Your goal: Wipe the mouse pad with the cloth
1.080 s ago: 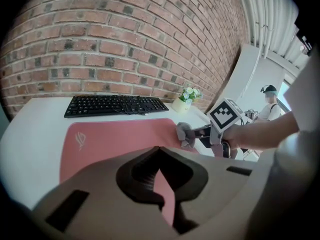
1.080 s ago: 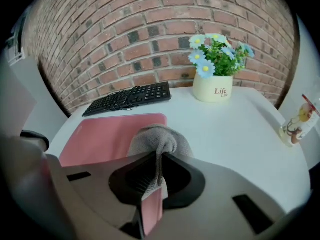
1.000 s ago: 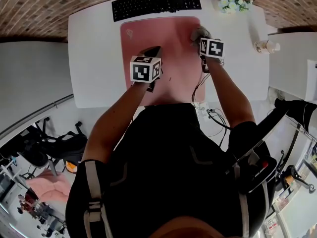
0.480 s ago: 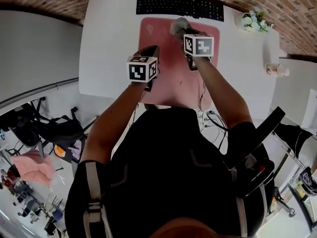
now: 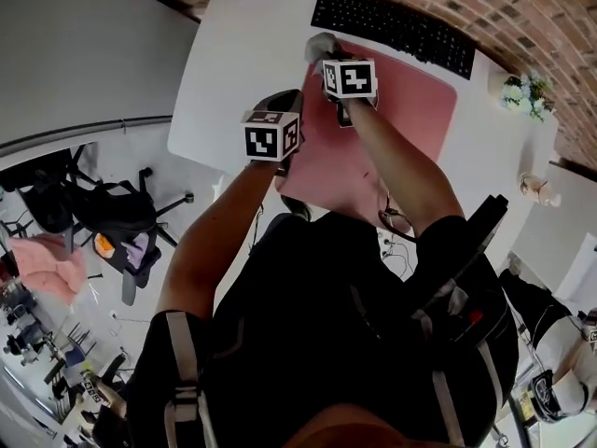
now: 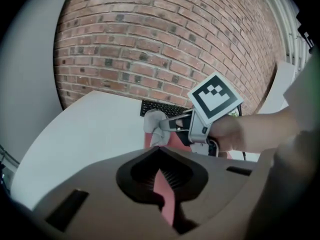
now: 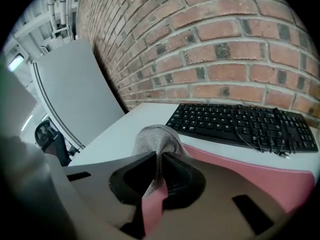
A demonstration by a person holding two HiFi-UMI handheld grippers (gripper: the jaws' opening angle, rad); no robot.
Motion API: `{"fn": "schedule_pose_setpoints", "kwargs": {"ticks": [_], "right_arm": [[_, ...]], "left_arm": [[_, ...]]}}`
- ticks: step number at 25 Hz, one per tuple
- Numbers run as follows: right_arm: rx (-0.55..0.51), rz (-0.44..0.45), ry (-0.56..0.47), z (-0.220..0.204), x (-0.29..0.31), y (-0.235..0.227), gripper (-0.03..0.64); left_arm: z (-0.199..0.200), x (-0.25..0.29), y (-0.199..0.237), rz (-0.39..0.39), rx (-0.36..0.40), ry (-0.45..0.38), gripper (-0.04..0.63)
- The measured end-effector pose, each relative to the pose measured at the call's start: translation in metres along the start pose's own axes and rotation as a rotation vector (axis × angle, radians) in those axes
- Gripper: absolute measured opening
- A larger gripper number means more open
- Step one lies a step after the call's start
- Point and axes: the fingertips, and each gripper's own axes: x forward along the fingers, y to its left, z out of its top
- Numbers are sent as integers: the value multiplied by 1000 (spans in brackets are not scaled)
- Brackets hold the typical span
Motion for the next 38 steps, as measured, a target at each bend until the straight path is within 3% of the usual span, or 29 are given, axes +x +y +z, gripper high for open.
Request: {"fn": "schedule_pose_setpoints", "kwargs": {"ticks": [6,11,38], "right_arm": [[-15,-12,20,-4,26,-5,41],[24,-48,17,-7,22,-22,41],[207,-248,-30,-57,-79,-168,41]], "left_arm": [[3,2,9,14,-20,-11,0],[12,9,-4,-21,6,-22,0],[18,55,-112,-192,179,53,0]]}}
